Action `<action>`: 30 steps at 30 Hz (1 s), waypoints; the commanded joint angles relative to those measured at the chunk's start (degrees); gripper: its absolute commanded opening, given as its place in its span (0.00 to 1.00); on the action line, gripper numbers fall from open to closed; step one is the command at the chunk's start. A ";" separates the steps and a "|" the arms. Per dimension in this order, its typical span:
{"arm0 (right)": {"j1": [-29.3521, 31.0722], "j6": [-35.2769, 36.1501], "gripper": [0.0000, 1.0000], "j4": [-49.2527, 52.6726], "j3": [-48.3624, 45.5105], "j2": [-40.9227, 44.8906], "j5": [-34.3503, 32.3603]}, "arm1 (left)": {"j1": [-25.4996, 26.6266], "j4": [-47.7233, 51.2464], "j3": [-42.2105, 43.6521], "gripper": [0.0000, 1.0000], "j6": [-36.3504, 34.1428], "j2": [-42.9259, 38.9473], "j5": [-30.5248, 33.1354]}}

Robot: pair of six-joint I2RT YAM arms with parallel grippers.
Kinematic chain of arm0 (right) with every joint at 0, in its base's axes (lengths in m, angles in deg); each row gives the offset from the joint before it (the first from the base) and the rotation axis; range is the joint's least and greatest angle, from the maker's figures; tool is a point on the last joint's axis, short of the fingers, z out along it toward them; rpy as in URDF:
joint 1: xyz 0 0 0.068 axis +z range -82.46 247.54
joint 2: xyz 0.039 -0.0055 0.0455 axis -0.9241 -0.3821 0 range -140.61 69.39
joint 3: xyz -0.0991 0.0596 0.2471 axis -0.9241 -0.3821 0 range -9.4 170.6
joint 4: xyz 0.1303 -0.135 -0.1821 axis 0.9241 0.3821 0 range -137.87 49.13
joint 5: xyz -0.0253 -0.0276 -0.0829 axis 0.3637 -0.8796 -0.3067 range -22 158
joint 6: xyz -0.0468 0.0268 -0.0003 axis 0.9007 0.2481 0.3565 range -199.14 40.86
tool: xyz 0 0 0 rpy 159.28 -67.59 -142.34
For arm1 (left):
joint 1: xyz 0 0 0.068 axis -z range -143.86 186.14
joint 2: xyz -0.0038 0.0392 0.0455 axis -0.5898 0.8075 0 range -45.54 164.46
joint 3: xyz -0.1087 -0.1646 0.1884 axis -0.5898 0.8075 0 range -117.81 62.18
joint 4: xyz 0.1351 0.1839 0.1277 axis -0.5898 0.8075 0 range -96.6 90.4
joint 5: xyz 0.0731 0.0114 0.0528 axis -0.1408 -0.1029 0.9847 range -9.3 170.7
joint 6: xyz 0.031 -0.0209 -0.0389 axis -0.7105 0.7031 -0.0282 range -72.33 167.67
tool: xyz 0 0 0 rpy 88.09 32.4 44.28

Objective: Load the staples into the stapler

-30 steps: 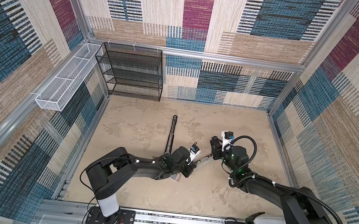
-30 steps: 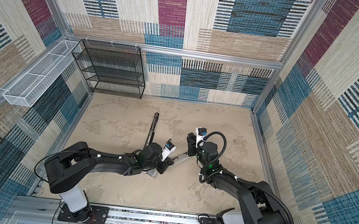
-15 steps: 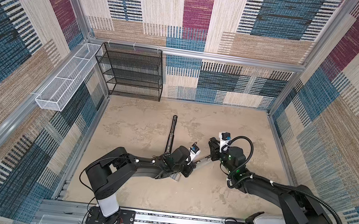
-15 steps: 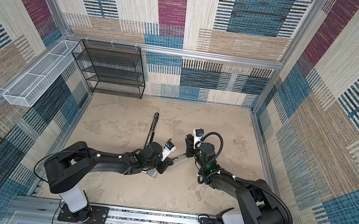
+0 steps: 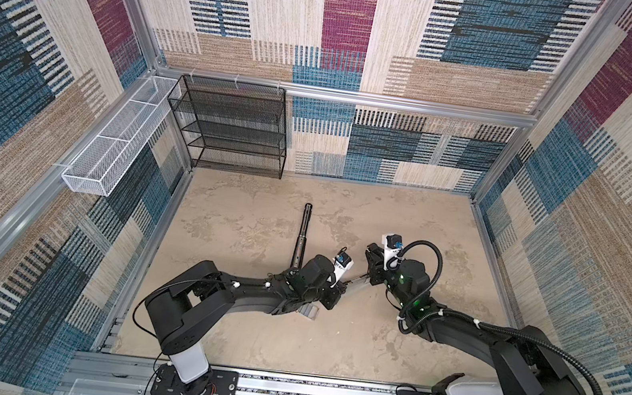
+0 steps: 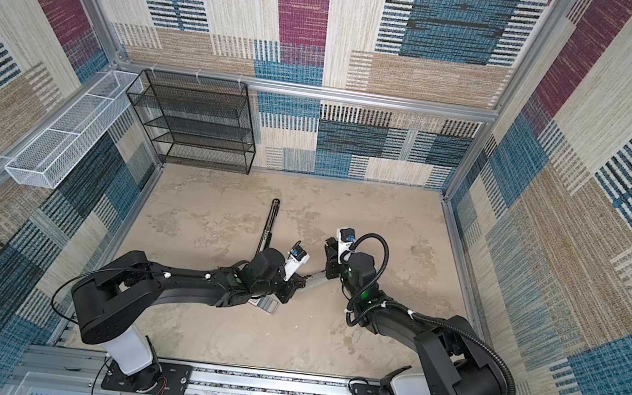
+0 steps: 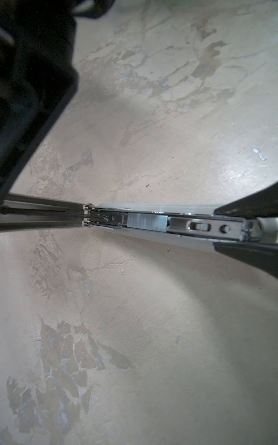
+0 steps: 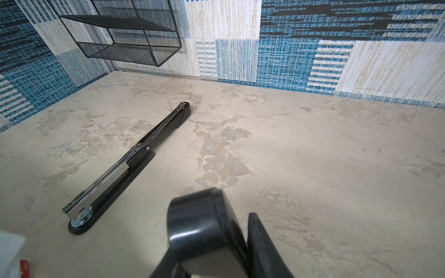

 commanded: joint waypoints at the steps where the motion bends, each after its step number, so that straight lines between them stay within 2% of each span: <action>1: 1.62 -9.98 0.35 -0.21 0.32 0.20 12.45 | 0.14 -13.73 -1.42 0.00 0.94 -0.61 -0.45; 30: 5.82 -6.50 0.40 2.17 1.29 -0.02 8.00 | 0.17 -13.56 -1.09 0.00 1.31 -1.43 -0.36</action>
